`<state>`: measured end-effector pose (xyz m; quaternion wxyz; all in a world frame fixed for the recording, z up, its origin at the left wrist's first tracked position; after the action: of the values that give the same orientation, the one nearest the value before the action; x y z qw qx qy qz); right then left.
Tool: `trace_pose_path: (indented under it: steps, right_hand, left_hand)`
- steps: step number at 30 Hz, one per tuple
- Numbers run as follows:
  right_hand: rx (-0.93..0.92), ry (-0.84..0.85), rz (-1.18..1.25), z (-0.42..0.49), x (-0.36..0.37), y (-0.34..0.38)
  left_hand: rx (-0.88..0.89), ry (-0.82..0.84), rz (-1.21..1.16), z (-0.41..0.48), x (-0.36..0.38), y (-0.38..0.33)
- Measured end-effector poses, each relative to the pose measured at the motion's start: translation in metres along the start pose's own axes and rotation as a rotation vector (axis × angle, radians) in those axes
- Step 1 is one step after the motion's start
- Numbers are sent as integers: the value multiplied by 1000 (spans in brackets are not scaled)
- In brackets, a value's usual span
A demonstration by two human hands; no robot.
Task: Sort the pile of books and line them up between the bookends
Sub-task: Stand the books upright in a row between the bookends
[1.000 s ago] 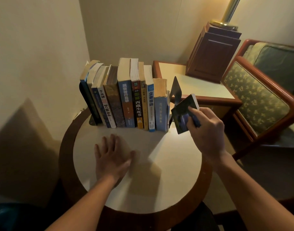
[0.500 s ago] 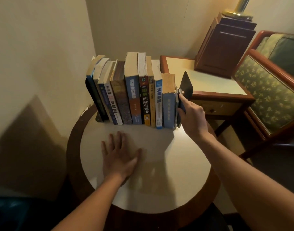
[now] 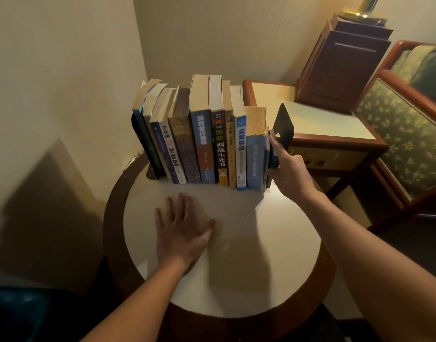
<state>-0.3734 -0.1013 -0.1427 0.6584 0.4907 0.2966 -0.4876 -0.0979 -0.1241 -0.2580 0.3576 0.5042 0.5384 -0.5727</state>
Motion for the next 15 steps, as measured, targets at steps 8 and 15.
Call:
trace_pose_path:
  steps: [8,15]
  right_hand:
    - [91,-37,-33,5,12,-9]
    - [99,-40,21,1,10,-2]
  left_hand:
    - [-5,4,13,1,2,0]
    - [-13,13,20,-1,0,1]
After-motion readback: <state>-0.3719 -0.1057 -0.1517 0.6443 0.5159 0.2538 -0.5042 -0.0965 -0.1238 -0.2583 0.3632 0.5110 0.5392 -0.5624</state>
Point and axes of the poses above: each hand's wrist, its own z-axis towards the middle knuckle, its own x-axis out of the palm, y = z × x, the point moved 5 cm from there along z, towards the middle knuckle, and after that the axes turned 12 degrees about -x, right-handed, at the moved point
